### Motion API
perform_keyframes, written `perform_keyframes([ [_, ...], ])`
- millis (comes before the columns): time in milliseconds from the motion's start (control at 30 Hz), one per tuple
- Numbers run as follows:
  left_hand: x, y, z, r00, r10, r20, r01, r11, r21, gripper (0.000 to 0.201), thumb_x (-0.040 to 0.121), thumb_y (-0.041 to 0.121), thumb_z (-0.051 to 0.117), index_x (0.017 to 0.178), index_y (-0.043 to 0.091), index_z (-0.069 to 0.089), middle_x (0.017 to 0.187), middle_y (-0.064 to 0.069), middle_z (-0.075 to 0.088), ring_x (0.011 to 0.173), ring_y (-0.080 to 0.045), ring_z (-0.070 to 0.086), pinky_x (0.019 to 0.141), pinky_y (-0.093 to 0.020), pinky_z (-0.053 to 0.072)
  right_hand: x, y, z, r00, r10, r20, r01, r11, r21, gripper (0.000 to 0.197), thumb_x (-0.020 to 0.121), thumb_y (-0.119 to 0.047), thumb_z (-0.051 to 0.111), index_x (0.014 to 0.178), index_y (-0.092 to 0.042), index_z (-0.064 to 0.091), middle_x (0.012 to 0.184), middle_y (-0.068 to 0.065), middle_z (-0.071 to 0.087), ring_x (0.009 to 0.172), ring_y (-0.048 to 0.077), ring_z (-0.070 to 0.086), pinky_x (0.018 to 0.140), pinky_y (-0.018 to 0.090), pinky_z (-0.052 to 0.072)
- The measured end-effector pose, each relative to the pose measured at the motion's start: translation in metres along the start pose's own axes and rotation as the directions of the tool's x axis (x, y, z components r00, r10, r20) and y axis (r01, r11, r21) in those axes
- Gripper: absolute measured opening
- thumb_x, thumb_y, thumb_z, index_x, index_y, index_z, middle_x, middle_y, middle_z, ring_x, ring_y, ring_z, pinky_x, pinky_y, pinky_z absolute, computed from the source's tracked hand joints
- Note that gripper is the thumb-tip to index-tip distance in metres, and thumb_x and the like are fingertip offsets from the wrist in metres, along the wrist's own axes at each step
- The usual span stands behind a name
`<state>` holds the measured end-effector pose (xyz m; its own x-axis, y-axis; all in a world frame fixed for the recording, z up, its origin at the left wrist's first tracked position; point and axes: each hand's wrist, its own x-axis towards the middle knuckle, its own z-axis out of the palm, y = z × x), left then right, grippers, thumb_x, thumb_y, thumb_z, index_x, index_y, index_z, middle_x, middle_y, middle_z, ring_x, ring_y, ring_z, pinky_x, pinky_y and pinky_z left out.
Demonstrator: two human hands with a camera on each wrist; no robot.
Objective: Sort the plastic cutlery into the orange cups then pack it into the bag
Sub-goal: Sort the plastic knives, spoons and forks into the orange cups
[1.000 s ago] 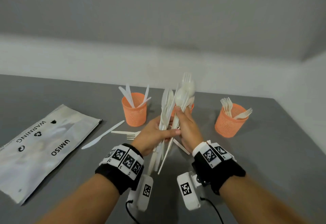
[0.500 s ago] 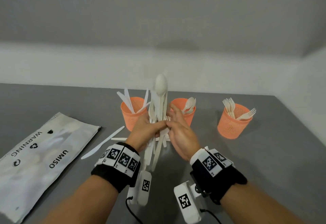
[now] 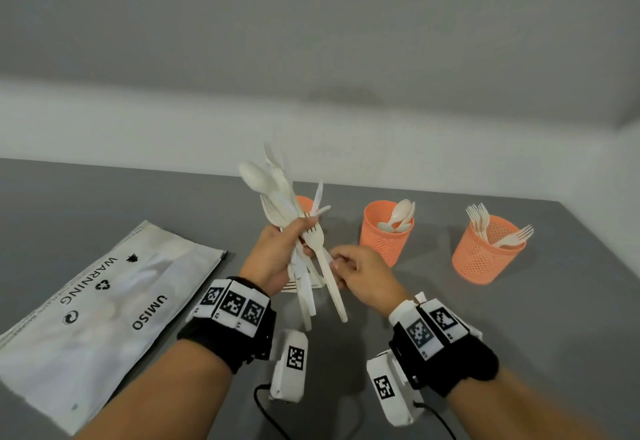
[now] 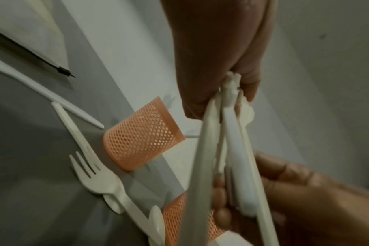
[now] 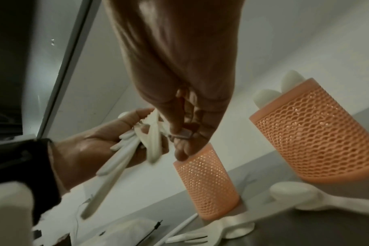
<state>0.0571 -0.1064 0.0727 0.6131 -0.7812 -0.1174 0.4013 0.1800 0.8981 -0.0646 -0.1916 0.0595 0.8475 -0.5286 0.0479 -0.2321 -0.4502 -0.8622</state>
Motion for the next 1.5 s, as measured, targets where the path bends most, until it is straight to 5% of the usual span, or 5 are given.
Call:
perform_keyframes([
  [200,-0.005,0.004,-0.019,0.994,0.0,-0.111,-0.006,0.999,-0.053,0.004,0.086,0.005,0.058,0.089,0.005,0.058,0.068,-0.014,0.054,0.054,-0.021,0.053,0.055,-0.032,0.054,-0.003,0.004,-0.004,0.978,0.087,0.191,-0.07,0.993,-0.092,0.022,0.087,-0.002,0.053,0.105,-0.013,0.062,0.084,0.013,0.065,0.081,0.035,0.069,0.078,0.045,0.058],
  [567,-0.012,-0.001,-0.031,0.974,0.059,-0.22,-0.079,0.993,-0.085,0.01,0.086,0.007,0.059,0.093,0.001,0.06,0.069,-0.01,0.064,0.06,-0.019,0.063,0.057,-0.029,0.055,-0.005,-0.015,0.026,0.989,-0.081,0.121,0.086,0.996,-0.035,0.032,0.098,-0.019,0.039,0.129,-0.024,0.042,0.078,-0.026,0.047,0.071,-0.007,0.048,0.068,0.009,0.036],
  [867,-0.007,0.012,-0.058,0.93,0.037,-0.365,-0.091,0.987,-0.132,0.025,0.088,0.015,0.061,0.065,0.01,0.053,0.051,-0.001,0.05,0.039,-0.015,0.05,0.051,-0.028,0.045,-0.014,0.009,-0.014,0.956,0.127,0.263,-0.116,0.992,-0.058,0.019,0.096,-0.038,0.04,0.11,-0.027,0.049,0.063,-0.007,0.044,0.047,-0.001,0.04,0.046,0.01,0.032],
  [1167,-0.005,0.024,-0.06,0.901,0.117,-0.417,-0.162,0.984,-0.073,0.022,0.088,0.01,0.058,0.068,0.011,0.053,0.06,-0.002,0.049,0.053,-0.012,0.05,0.056,-0.024,0.043,0.006,0.012,-0.026,0.947,0.191,0.258,-0.02,0.837,-0.547,0.028,0.094,-0.033,0.047,0.106,-0.011,0.061,0.097,0.004,0.061,0.097,0.024,0.057,0.079,0.033,0.041],
  [1500,-0.014,-0.015,-0.024,0.998,0.063,-0.016,-0.064,0.998,-0.021,0.02,0.083,0.018,0.067,0.095,0.004,0.06,0.06,-0.003,0.052,0.051,-0.011,0.051,0.055,-0.025,0.046,0.022,-0.038,0.027,0.994,0.073,-0.078,-0.065,0.993,0.098,0.036,0.1,-0.034,0.024,0.115,-0.013,0.049,0.102,0.003,0.06,0.09,0.012,0.054,0.08,0.025,0.038],
])
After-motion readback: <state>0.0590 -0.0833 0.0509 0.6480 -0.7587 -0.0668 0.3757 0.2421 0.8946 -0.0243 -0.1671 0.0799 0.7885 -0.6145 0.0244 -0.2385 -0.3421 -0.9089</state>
